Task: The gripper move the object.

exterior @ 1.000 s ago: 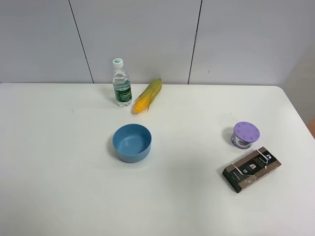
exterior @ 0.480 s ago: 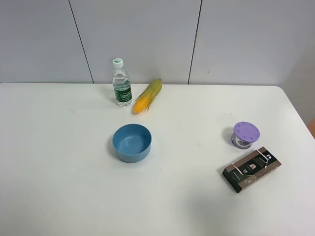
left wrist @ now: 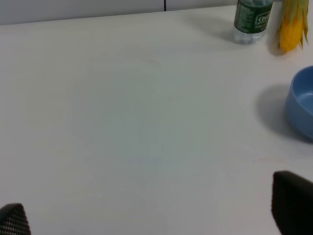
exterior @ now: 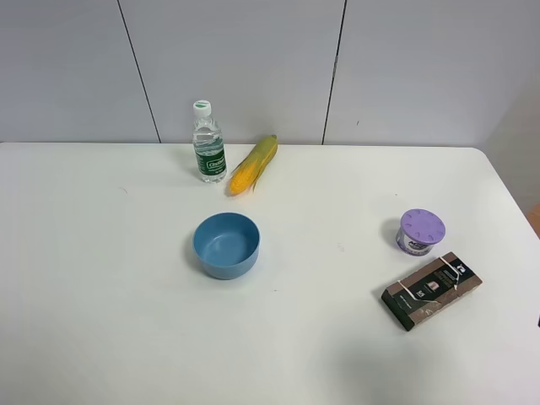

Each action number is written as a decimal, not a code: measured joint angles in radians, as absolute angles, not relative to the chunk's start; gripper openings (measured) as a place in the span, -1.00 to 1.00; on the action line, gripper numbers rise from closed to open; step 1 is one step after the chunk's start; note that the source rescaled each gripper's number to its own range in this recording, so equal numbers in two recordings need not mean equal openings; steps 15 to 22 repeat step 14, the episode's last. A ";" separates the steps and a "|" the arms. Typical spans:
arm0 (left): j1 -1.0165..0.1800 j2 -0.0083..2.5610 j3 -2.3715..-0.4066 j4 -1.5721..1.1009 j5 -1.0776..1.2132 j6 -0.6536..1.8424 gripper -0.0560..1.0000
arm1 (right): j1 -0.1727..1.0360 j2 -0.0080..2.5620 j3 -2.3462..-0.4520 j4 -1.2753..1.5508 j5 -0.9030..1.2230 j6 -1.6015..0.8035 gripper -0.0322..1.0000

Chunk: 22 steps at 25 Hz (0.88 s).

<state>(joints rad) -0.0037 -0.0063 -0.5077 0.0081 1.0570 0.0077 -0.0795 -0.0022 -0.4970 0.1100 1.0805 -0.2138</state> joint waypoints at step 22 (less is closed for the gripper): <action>-0.004 -0.006 -0.508 0.008 1.057 0.008 1.00 | -0.079 -0.002 -0.496 0.017 1.062 0.031 0.99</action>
